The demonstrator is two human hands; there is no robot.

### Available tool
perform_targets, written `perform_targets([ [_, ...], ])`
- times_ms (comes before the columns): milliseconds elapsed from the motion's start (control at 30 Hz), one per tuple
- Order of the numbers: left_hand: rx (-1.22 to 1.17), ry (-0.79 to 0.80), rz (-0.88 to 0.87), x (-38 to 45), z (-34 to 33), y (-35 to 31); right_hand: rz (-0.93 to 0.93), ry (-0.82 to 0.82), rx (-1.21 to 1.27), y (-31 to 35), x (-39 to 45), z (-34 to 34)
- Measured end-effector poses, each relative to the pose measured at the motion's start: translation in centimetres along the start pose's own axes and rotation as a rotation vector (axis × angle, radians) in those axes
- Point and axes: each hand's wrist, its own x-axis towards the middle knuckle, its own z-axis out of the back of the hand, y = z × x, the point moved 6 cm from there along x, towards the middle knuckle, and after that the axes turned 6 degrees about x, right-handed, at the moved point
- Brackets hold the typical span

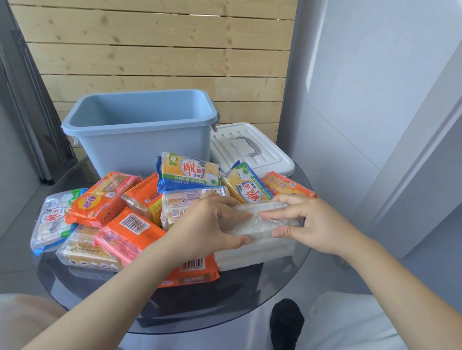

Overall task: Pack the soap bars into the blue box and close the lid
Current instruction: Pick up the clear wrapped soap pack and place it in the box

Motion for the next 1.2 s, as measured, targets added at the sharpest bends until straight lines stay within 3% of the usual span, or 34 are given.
perform_targets([
  [433, -0.419, 0.034, 0.163, 3.4, 8.7, -0.8, 0.080, -0.001, 0.100, 7.6, 4.0, 6.4],
  [700, -0.277, 0.050, 0.150, 8.3, 19.1, 4.0, 0.196, -0.001, 0.147, 13.0, 14.8, 7.7],
  [867, -0.165, 0.029, 0.249, 11.1, 23.6, 10.8, 0.231, 0.001, 0.172, 14.3, 23.1, 6.1],
  [1200, 0.012, 0.077, 0.358, 13.5, 24.2, 22.6, 0.137, 0.143, 0.032, 11.9, 35.8, -0.3],
])
